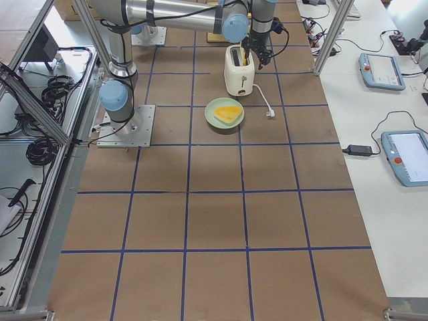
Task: Press toaster with right arm
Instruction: 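Move the right gripper down toward the toaster's lever side, then lower the right gripper onto the toaster lever beside the plate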
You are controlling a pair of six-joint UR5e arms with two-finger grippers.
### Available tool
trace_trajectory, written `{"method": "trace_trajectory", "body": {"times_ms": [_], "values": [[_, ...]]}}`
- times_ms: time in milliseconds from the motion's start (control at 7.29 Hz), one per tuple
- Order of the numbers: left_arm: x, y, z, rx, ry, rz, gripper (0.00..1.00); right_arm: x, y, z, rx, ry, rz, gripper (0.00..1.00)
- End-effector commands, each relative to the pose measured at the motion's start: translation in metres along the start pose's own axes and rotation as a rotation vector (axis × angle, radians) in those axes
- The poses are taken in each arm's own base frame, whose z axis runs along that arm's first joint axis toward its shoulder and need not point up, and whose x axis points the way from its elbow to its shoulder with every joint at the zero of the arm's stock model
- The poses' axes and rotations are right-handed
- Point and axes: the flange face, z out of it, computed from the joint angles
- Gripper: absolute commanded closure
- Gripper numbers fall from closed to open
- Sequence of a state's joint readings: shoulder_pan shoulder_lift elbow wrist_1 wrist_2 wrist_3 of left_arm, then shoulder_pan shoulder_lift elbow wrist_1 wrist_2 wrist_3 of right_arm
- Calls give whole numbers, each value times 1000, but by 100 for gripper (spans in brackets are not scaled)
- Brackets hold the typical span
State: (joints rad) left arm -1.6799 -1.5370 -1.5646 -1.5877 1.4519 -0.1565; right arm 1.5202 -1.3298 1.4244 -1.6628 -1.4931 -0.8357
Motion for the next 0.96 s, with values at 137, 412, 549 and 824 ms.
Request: {"method": "trace_trajectory", "body": {"times_ms": [137,412,549,824], "values": [[1,0,0,0,1,1,0,-16,-7,37,-56,-24,-364,76],[0,0,0,0,-1,1,0,-23,-1,65,-28,6,-484,80],[0,0,0,0,-1,0,0,-22,0,80,-16,25,-585,82],[0,0,0,0,1,0,0,-23,1,83,5,58,-617,83]]}}
